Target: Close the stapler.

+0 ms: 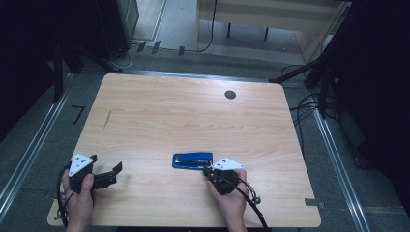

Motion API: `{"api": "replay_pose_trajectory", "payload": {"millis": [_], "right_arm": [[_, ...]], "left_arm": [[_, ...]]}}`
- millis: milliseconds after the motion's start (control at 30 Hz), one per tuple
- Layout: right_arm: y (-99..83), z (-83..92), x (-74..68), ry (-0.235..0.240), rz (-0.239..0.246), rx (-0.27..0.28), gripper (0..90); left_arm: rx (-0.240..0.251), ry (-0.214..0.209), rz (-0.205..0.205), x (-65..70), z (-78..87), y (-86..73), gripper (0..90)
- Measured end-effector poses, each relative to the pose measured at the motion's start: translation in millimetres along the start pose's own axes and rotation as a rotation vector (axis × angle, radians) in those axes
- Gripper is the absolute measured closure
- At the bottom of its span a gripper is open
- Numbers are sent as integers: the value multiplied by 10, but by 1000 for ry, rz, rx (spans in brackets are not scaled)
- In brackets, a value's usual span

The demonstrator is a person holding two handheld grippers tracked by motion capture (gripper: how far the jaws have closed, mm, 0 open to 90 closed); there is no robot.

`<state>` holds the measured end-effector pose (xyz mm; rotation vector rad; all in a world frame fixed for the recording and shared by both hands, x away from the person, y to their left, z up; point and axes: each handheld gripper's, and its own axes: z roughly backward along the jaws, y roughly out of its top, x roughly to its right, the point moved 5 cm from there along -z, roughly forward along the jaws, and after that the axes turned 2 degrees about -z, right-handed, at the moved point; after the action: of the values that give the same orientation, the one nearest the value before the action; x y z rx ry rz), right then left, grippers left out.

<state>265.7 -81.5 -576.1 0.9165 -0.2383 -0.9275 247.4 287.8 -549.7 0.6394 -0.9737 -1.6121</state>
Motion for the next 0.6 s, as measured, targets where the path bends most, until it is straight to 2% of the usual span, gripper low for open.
{"api": "replay_pose_trajectory", "payload": {"millis": [267, 400, 433, 467, 600], "right_arm": [[4, 4, 31, 19, -25, 1, 900], [2, 85, 78, 29, -41, 64, 900], [-7, 115, 96, 29, -50, 70, 863], [-10, 146, 120, 30, -60, 78, 783], [11, 296, 231, 35, -97, 111, 705]], "left_arm": [[3, 1, 2, -3, 4, 1, 24], [6, 2, 8, -7, 5, 1, 26], [5, 1, 8, -7, 4, 1, 26], [3, 0, 5, -8, 4, 1, 26], [0, 5, 1, -2, 1, 1, 26]]}}
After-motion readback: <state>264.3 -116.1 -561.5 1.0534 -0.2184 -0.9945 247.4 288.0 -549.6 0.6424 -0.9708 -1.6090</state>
